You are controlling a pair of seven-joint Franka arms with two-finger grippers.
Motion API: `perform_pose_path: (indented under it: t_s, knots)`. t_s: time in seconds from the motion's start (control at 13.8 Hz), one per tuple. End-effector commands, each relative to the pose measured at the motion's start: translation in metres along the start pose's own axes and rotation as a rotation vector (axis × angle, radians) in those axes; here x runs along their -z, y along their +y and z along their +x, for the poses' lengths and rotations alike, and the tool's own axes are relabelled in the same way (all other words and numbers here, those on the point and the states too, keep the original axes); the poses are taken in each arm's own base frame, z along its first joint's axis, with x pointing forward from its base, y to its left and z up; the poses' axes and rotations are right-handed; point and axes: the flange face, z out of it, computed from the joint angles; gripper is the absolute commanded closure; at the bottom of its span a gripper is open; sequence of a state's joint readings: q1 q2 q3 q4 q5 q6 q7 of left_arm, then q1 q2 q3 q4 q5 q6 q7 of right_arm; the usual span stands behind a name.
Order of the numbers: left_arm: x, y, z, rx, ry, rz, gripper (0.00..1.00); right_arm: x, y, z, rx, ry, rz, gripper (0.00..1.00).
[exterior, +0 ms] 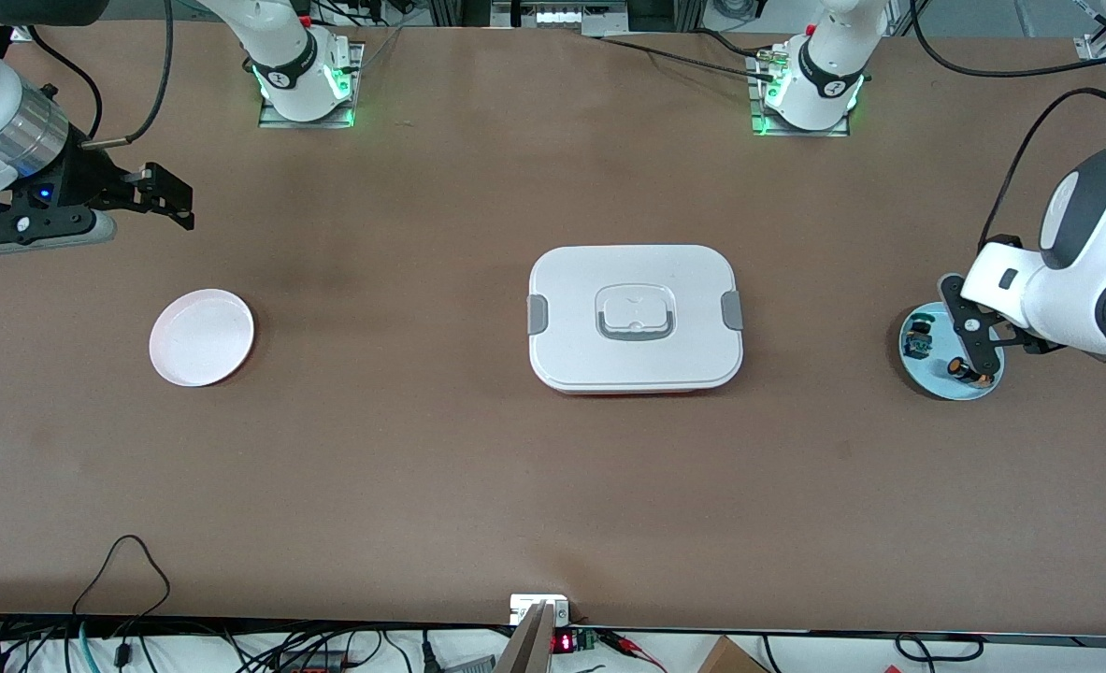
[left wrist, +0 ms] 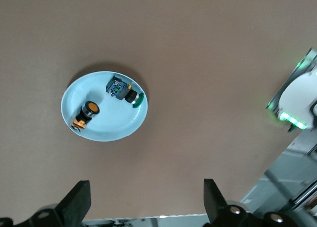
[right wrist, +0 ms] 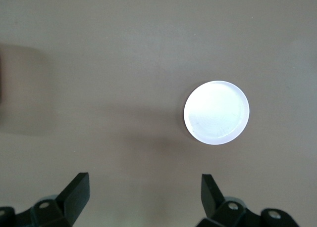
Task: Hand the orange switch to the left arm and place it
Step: 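Lower the orange switch onto the blue plate with the left gripper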
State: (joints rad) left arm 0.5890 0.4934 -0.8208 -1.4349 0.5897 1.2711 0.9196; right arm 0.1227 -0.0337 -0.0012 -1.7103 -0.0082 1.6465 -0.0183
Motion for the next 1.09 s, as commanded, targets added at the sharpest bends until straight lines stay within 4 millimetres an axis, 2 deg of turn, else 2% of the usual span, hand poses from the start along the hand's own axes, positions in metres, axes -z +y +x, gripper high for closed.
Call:
perform_pose_path:
  t_s: [0.0, 0.15, 0.29, 0.51, 0.8, 1.02]
  knots:
    - [0.024, 0.031, 0.018, 0.088, -0.001, -0.027, 0.00, 0.006, -0.005, 0.001, 0.003, 0.003, -0.003, 0.00]
    - [0.058, 0.048, 0.018, 0.166, 0.044, -0.002, 0.00, 0.007, -0.011, 0.002, 0.018, 0.010, -0.005, 0.00]
    - [0.063, 0.054, 0.021, 0.180, 0.085, -0.041, 0.00, 0.007, -0.020, 0.002, 0.035, 0.012, -0.005, 0.00]
    - [0.074, 0.063, 0.026, 0.196, 0.106, -0.042, 0.00, 0.011, -0.021, 0.003, 0.035, 0.017, -0.004, 0.00]
    - [0.101, 0.089, 0.029, 0.280, 0.201, -0.041, 0.00, 0.015, -0.020, 0.003, 0.033, 0.029, -0.004, 0.00]
    - [0.096, 0.087, 0.023, 0.377, 0.253, -0.127, 0.00, 0.016, -0.013, 0.004, 0.012, 0.030, 0.027, 0.00]
